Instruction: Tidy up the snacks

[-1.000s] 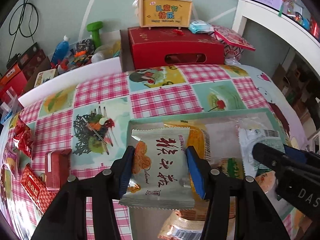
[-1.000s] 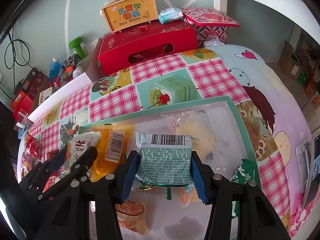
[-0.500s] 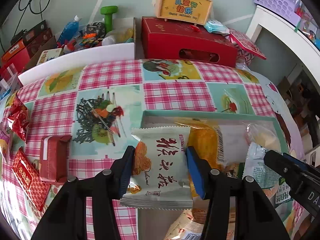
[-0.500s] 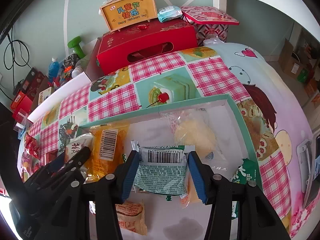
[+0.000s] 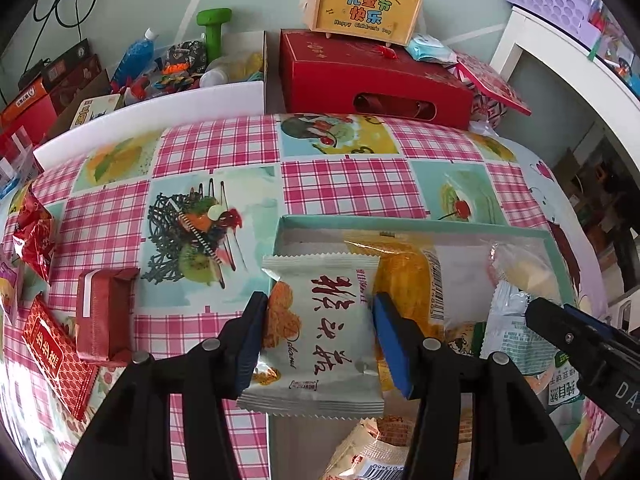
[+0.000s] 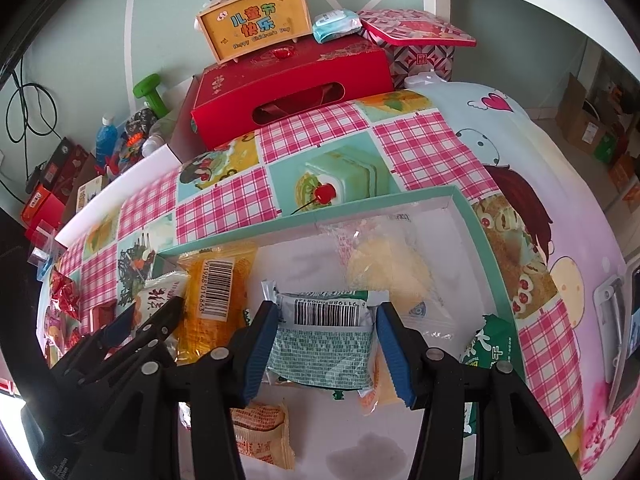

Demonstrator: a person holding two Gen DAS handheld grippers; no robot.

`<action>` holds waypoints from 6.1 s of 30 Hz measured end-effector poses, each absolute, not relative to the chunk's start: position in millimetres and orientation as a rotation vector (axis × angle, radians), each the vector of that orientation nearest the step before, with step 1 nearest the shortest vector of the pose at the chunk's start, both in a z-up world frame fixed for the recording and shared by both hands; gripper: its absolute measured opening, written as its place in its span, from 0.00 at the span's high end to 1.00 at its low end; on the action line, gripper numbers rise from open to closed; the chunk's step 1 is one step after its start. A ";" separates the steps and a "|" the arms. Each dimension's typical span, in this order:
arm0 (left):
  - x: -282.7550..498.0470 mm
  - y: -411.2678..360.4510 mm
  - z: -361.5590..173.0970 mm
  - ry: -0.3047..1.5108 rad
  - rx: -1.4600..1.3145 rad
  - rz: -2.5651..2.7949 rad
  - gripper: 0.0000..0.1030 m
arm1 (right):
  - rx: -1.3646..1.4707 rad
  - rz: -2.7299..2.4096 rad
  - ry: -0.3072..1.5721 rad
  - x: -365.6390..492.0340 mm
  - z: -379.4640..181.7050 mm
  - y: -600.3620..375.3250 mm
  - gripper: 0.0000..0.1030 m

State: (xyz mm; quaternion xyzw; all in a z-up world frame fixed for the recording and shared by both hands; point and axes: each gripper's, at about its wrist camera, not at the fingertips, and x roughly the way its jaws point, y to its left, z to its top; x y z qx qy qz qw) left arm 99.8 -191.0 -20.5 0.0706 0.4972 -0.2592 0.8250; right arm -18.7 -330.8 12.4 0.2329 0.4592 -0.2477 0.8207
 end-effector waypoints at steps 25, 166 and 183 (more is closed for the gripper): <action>119.2 -146.0 8.9 1.066 0.062 -0.364 0.18 | 0.475 -0.548 0.999 -14.6 6.8 -329.1 0.03; 149.0 -22.2 -69.2 1.239 -0.033 -0.057 0.42 | 0.205 -0.197 1.128 81.3 -57.6 -120.3 0.59; 119.4 -6.8 -49.5 1.230 -0.153 -0.075 0.54 | 0.267 -0.145 1.091 42.9 -34.7 -129.2 0.59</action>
